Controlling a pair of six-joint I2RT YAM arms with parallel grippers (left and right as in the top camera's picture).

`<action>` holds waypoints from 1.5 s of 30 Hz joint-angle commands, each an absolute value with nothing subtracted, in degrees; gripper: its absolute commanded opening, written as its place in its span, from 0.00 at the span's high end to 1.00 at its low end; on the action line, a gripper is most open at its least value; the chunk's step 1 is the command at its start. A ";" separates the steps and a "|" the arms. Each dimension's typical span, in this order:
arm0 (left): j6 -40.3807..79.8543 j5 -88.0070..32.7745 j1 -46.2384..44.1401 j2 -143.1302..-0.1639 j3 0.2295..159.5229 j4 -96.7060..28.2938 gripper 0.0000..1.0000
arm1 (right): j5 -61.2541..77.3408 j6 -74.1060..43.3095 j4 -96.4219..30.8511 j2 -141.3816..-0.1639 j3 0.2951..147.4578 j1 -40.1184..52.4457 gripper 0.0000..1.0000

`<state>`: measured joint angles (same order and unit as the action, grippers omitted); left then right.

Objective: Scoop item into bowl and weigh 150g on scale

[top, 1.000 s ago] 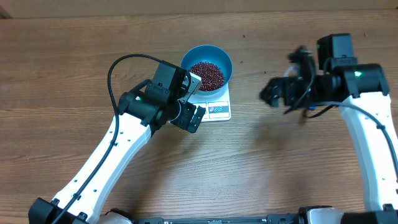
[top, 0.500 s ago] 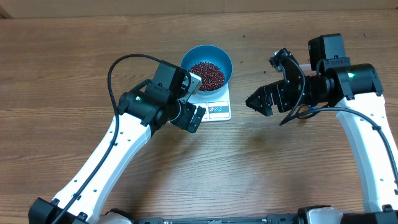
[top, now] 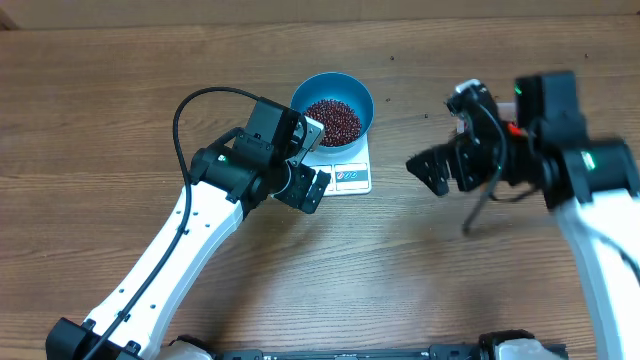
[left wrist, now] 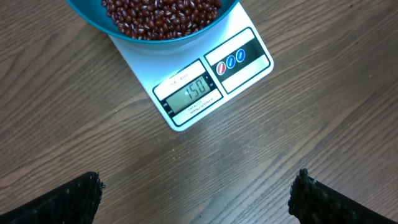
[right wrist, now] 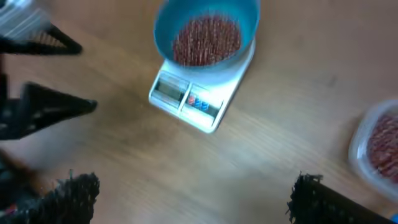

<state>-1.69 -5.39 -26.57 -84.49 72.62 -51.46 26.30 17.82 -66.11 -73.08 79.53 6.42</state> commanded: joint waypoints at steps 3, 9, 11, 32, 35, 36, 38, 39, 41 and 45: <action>-2.15 -5.82 -26.26 -83.15 72.86 -51.40 0.00 | 25.04 18.72 -59.07 -56.71 66.39 6.28 0.00; -2.15 -5.82 -26.28 -83.15 72.86 -51.40 0.00 | 24.88 18.15 -46.15 -34.57 44.99 6.28 0.00; -2.15 -5.82 -26.28 -83.15 72.86 -51.40 0.00 | 24.86 16.91 -43.20 -28.12 39.66 6.28 0.00; -2.15 -5.82 -26.26 -83.15 72.86 -51.40 0.00 | 21.85 7.29 -8.23 -0.12 2.57 6.33 0.00; -2.15 -5.82 -26.26 -83.15 72.86 -51.42 0.00 | 21.17 7.29 -8.32 -0.12 2.57 6.33 0.00; -2.15 -5.82 -26.28 -83.15 72.86 -51.40 0.00 | 20.99 7.31 -8.32 -0.12 2.57 6.33 0.00; -2.15 -5.82 -26.26 -83.15 72.86 -51.40 0.00 | 21.04 7.31 -8.19 -0.12 2.57 6.33 0.00; -2.15 -5.82 -26.26 -83.15 72.86 -51.40 0.00 | 21.02 7.31 -8.19 -0.14 2.57 6.33 0.00; -2.15 -5.82 -26.28 -83.15 72.86 -51.42 0.00 | 21.02 7.31 -8.19 -0.16 2.57 6.33 0.00; -2.15 -5.82 -26.28 -83.15 72.86 -51.40 0.00 | 21.04 7.31 -8.19 -0.16 2.57 6.33 0.00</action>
<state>-1.69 -5.39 -26.57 -84.49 72.62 -51.48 21.63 7.68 -8.60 -0.84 2.76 6.37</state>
